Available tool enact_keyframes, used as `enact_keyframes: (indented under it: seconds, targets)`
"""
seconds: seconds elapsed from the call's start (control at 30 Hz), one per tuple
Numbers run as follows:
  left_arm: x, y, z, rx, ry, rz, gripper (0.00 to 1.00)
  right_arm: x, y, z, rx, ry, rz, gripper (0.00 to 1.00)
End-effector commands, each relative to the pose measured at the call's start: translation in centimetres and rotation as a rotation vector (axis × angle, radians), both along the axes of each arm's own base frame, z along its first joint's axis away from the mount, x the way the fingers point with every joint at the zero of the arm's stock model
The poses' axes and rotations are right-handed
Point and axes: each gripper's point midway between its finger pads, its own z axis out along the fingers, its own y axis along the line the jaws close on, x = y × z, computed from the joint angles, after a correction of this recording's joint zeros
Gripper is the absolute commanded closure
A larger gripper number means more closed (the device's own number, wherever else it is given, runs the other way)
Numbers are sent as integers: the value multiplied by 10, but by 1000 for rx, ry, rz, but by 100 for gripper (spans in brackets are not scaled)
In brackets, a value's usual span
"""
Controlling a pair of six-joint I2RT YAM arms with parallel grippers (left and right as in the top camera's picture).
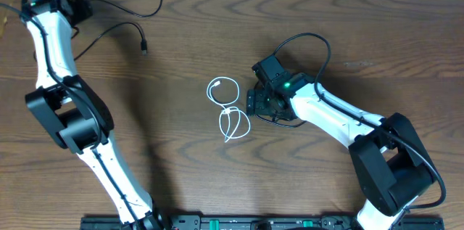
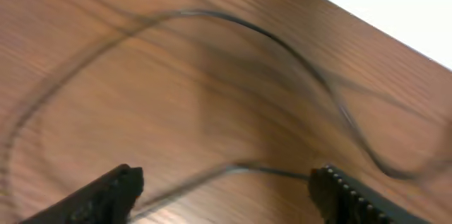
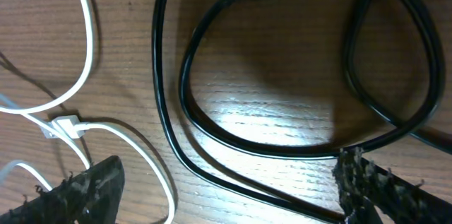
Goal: Untangle cables
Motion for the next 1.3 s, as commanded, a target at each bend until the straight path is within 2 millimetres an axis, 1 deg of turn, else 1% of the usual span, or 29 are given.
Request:
enact_keyframes:
  seconds: [0.0, 0.03, 0.07, 0.13, 0.17, 0.23, 0.33, 0.37, 0.47, 0.57, 0.73, 0.83, 1.0, 1.13, 1.2, 1.27]
  targets:
    - [9, -41, 7, -98, -27, -122, 25, -2, -3, -5, -23, 1, 11, 8]
    - [3, -38, -2, -67, 18, -90, 24, -2, -3, -5, -22, 2, 11, 8]
    - [-3, -32, -8, -50, 46, -43, 20, -3, -3, -5, -21, 6, 12, 8]
    - [-14, -21, -19, -30, 92, 57, 18, -5, -3, -5, -24, 13, 13, 7]
    - [-19, -16, -25, -21, 114, 87, 16, -5, -3, -6, -25, 15, 13, 7]
    - [-29, -3, -37, 5, 157, 140, 13, -5, -5, -6, -35, 11, 13, 1]
    - [-49, 28, -49, 82, 227, 230, 11, 0, -12, -6, -85, -25, 50, 1]
    - [-58, 41, -57, 87, 252, 260, 7, 3, -17, -6, -121, -49, 70, 1]
    - [-74, 64, -66, 31, 250, 369, 5, 4, -26, -7, -173, -62, 85, 1]
    - [-82, 82, -70, -69, 206, 441, 4, 7, -24, -7, -166, -72, 83, 1]
    - [-83, 88, -70, -151, 167, 437, 4, 8, -23, -8, -158, -82, 82, 1]
    - [-87, 88, -73, -189, 164, 488, 4, 8, -23, -8, -158, -82, 82, 1]
    - [-93, 86, -88, -276, 161, 634, 4, 8, -23, -9, -159, -81, 82, 1]
    - [-90, 87, -106, -291, 162, 657, 5, 7, -23, -9, -160, -79, 83, 1]
    - [-88, 89, -117, -290, 167, 657, 13, 7, -23, -9, -160, -78, 82, 1]
    - [-85, 90, -122, -287, 161, 654, 28, 7, -24, -9, -161, -76, 83, 1]
